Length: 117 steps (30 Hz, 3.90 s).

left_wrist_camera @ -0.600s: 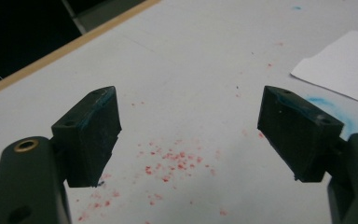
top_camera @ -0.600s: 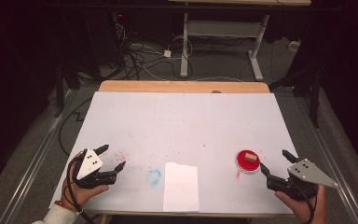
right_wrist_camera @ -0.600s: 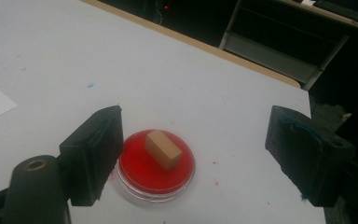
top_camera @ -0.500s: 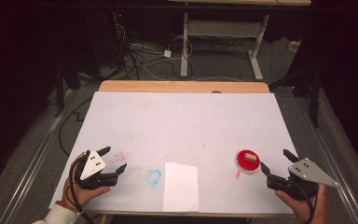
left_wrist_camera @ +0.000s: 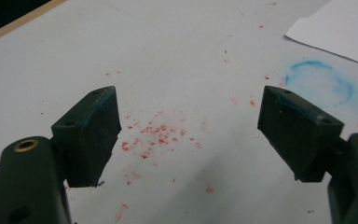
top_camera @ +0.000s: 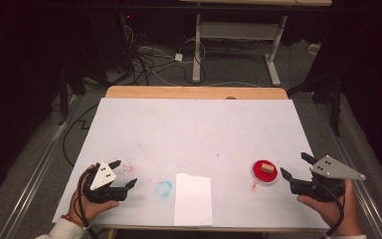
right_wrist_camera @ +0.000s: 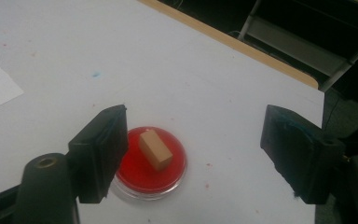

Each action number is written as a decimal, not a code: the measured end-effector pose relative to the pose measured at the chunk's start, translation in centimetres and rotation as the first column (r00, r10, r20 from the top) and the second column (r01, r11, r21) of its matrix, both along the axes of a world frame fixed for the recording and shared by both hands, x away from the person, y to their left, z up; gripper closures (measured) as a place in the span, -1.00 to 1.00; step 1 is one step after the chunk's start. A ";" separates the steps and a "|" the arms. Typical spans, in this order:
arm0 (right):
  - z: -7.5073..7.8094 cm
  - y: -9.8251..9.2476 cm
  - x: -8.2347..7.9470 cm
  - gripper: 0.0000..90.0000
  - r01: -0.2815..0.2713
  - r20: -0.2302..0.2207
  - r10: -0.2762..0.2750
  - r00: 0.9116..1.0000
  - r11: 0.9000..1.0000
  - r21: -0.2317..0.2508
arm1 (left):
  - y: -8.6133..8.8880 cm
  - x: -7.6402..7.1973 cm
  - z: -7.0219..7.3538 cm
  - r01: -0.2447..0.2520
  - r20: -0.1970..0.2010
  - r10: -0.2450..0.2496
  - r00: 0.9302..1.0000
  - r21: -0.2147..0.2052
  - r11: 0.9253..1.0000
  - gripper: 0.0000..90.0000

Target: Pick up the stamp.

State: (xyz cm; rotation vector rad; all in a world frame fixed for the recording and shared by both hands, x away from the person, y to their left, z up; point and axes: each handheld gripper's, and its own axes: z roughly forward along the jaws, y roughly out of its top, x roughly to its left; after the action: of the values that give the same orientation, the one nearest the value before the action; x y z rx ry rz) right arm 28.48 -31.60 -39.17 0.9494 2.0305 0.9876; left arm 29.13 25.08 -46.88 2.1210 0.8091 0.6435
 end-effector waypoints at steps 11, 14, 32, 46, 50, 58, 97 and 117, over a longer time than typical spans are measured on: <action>-0.1 3.1 5.4 -0.19 -0.184 -0.273 0.121 0.954 0.958 -0.218 | -0.1 0.2 0.0 0.022 -0.036 -0.023 0.999 -0.028 0.999 -0.57; -0.9 3.2 6.6 -0.08 -0.206 -0.331 0.121 0.936 0.950 -0.236 | 0.0 0.3 -0.2 0.033 -0.051 -0.034 0.998 -0.032 0.999 -0.57; -3.8 4.3 8.3 0.36 -0.285 -0.437 0.144 0.888 0.918 -0.275 | -0.1 0.2 -0.2 0.039 -0.062 -0.040 0.997 -0.024 0.999 -0.57; -4.0 4.3 8.3 0.70 -0.313 -0.442 0.179 0.879 0.916 -0.251 | 0.0 0.2 -0.2 0.043 -0.063 -0.044 0.997 -0.024 0.999 -0.57; -2.7 4.2 7.7 0.70 -0.280 -0.395 0.180 0.901 0.937 -0.211 | 0.0 0.2 -0.2 0.042 -0.062 -0.044 0.997 -0.023 0.999 -0.57; 0.2 4.3 6.0 0.69 -0.219 -0.306 0.163 0.938 0.963 -0.158 | 0.0 0.2 -0.2 0.041 -0.058 -0.042 0.997 -0.021 0.999 -0.57; -4.4 4.4 7.3 0.70 -0.172 -0.435 0.079 0.897 0.969 -0.177 | 0.1 0.3 -0.1 0.043 -0.063 -0.044 0.997 -0.024 0.999 -0.57; -5.0 4.6 7.4 0.70 -0.159 -0.441 0.061 0.895 0.969 -0.188 | -0.2 0.3 -0.2 0.059 -0.070 -0.060 0.996 -0.017 0.998 -0.57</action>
State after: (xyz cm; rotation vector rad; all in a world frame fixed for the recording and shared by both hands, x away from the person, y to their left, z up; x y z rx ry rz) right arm 35.92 -27.01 -44.15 1.0065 2.5288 0.6223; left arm 29.43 24.89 -47.09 2.1556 0.7835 0.5326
